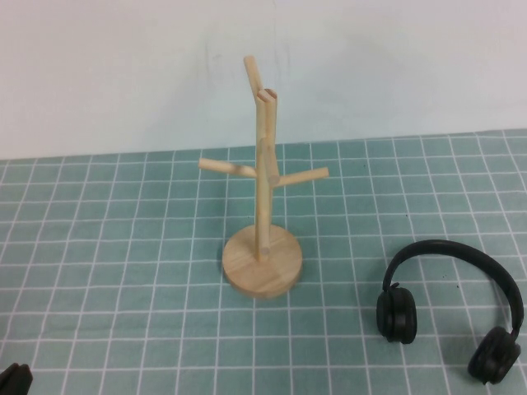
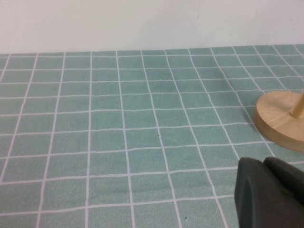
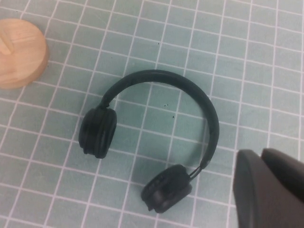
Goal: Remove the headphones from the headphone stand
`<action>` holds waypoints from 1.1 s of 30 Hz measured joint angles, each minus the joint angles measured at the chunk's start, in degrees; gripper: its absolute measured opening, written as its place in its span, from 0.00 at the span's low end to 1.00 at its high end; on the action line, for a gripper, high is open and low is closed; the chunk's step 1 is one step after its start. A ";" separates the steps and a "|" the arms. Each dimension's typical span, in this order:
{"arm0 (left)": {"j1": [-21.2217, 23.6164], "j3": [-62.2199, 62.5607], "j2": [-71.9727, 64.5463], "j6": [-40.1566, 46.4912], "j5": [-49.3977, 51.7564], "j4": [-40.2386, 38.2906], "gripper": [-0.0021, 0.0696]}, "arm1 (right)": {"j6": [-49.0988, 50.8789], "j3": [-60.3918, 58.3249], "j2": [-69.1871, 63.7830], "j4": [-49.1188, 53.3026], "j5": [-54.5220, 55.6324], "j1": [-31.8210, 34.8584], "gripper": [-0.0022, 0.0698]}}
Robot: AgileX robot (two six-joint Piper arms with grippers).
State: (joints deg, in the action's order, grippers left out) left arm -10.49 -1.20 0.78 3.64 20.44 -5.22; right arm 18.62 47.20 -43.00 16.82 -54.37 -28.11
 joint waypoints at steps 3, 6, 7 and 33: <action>0.00 0.00 0.00 0.00 0.00 0.00 0.02 | -0.12 0.00 0.00 0.00 0.00 0.00 0.02; 0.00 0.00 0.00 0.00 0.00 0.00 0.02 | -0.12 0.00 0.25 -0.36 0.00 0.96 0.02; 0.00 0.00 0.00 0.00 0.00 0.00 0.02 | -0.23 0.00 0.65 -0.49 0.00 1.89 0.02; 0.00 0.00 0.00 0.00 0.00 0.00 0.02 | 6.68 -41.07 40.75 -2.92 30.25 32.36 0.02</action>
State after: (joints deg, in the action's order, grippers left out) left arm -10.49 -1.20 0.78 3.64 20.44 -5.22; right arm 25.30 6.13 -2.25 13.90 -24.12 4.26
